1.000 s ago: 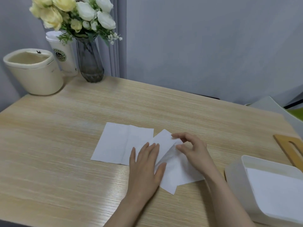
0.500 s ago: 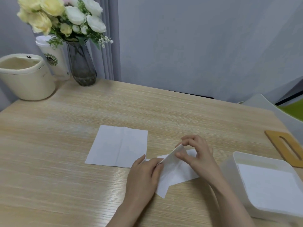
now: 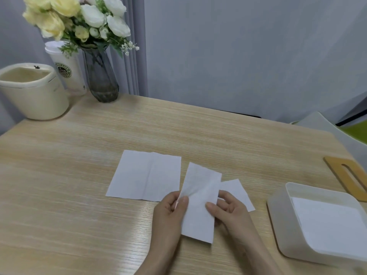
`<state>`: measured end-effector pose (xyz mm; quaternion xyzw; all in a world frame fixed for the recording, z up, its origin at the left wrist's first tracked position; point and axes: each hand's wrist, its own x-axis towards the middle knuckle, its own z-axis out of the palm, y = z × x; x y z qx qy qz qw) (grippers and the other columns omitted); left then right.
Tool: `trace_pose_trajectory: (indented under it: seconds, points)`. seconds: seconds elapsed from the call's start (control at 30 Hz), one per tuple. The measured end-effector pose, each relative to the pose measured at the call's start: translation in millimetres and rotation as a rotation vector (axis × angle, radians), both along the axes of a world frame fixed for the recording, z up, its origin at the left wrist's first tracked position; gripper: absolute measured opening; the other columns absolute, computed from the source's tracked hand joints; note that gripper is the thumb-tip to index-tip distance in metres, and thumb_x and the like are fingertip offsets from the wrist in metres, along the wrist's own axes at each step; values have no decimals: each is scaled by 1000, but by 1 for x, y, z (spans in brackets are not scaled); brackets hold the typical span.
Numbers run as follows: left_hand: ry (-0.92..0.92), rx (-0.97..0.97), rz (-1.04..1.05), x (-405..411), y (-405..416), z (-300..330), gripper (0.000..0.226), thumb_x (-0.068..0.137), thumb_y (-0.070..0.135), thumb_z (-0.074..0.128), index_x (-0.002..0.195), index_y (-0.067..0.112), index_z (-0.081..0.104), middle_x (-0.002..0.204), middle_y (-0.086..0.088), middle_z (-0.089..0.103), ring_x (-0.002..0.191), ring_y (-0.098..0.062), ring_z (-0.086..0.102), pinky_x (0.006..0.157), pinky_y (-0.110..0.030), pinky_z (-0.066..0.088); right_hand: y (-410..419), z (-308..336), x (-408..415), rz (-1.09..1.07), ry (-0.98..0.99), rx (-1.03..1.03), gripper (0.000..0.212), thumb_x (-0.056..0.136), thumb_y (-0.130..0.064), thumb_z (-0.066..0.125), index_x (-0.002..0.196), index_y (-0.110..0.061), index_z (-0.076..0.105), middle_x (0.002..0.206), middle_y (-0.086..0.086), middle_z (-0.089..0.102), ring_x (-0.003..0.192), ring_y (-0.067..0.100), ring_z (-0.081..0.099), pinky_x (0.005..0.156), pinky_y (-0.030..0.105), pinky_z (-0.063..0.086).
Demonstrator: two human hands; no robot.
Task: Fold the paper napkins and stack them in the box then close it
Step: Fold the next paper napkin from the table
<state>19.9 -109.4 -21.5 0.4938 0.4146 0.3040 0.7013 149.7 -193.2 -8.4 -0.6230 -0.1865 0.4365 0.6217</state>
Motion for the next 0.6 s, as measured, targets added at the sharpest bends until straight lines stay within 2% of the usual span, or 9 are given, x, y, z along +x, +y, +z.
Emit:
trace_pose_trajectory:
  seconds: [0.07, 0.2, 0.27, 0.37, 0.43, 0.53, 0.6]
  points:
    - [15, 1, -25, -1, 1, -2, 12, 95, 10, 60, 99, 15, 71, 89, -2, 77, 82, -18, 73, 65, -26, 53, -1, -3, -1, 6, -28, -15, 22, 85, 3, 62, 106, -2, 63, 93, 14, 74, 69, 16, 69, 50, 18, 46]
    - [74, 19, -105, -3, 4, -4, 15, 94, 7, 59, 100, 17, 69, 90, 0, 77, 84, -19, 73, 70, -33, 57, 0, -2, 1, 57, -90, -25, 18, 87, 6, 60, 99, -6, 67, 91, 12, 75, 79, 22, 72, 59, 22, 51]
    - [110, 51, -95, -5, 7, -5, 19, 94, 2, 57, 96, 17, 69, 88, 0, 77, 84, -21, 73, 74, -39, 56, 3, -1, 3, 96, -193, -58, 18, 86, 5, 62, 93, -9, 69, 80, 9, 73, 69, 14, 69, 58, 18, 48]
    - [145, 72, -49, -9, 13, -7, 23, 92, -2, 56, 91, 17, 70, 85, 2, 76, 83, -21, 72, 75, -39, 55, 9, -2, 17, 78, -509, -182, 22, 84, 1, 66, 86, -20, 71, 74, -5, 66, 65, -2, 56, 62, 8, 41]
    - [159, 55, -48, -12, 18, -9, 24, 91, -1, 56, 90, 19, 70, 84, 2, 75, 84, -23, 71, 76, -46, 56, 12, -2, 31, 85, -750, -259, 23, 83, -3, 66, 87, -25, 69, 84, -13, 64, 79, -4, 53, 70, 6, 37]
    - [146, 6, -70, -14, 23, -12, 22, 87, 1, 60, 93, 19, 71, 86, 1, 76, 87, -25, 71, 79, -48, 56, 17, -5, 53, 150, -1076, -396, 25, 81, -14, 70, 98, -31, 65, 99, -16, 53, 103, 4, 39, 85, 22, 26]
    - [122, -18, -78, -14, 25, -12, 22, 77, 11, 64, 97, 18, 70, 90, 1, 77, 89, -23, 72, 82, -43, 55, 21, -6, 66, 187, -1161, -437, 29, 80, -20, 71, 104, -35, 63, 103, -17, 48, 108, 5, 32, 83, 23, 18]
